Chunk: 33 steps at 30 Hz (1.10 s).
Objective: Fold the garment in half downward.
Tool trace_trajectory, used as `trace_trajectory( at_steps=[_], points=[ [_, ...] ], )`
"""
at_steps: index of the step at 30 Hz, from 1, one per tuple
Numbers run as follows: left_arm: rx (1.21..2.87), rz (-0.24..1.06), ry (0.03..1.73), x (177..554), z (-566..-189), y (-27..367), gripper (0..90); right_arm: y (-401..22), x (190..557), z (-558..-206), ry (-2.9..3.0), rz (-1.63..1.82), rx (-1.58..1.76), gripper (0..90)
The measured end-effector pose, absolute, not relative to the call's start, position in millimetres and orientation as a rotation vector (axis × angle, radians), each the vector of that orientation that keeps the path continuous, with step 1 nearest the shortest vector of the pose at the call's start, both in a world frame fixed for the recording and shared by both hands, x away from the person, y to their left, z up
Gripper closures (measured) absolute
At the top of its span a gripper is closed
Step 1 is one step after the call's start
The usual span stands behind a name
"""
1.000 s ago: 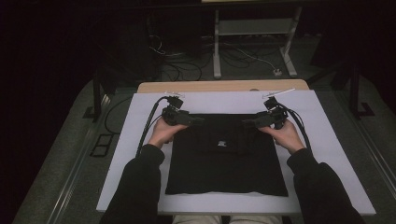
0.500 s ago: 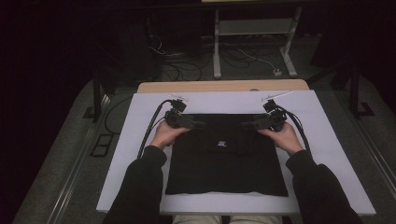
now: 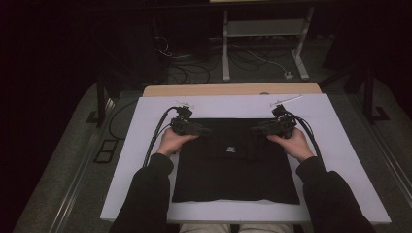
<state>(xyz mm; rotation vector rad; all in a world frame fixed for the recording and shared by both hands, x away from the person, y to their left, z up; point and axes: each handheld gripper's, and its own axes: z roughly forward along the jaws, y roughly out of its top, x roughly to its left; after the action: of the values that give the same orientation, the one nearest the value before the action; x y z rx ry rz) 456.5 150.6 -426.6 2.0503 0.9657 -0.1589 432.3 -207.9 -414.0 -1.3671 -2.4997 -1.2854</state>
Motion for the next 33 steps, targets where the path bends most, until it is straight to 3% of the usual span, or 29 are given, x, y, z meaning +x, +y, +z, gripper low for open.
trace_trajectory(
  at_steps=[8, 12, 16, 19, 33],
  points=[
    [2.074, -0.157, 0.984, 456, -432, 144, 50.5, -207, 435, -421, -2.542, -1.237, -1.395, 55.1],
    [2.11, -0.172, 0.966, 455, -433, 142, 66.4, -205, 436, -425, -2.56, -1.204, -1.41, 62.4],
    [2.119, -0.202, 0.961, 456, -434, 145, 80.6, -202, 434, -426, -2.605, -1.18, -1.384, 78.8],
    [2.103, -0.211, 0.977, 456, -432, 148, 81.6, -202, 431, -425, -2.622, -1.183, -1.348, 84.4],
    [2.001, -0.131, 0.939, 441, -415, 160, 82.1, -220, 421, -406, -2.506, -1.358, -1.317, 85.6]
  ],
)
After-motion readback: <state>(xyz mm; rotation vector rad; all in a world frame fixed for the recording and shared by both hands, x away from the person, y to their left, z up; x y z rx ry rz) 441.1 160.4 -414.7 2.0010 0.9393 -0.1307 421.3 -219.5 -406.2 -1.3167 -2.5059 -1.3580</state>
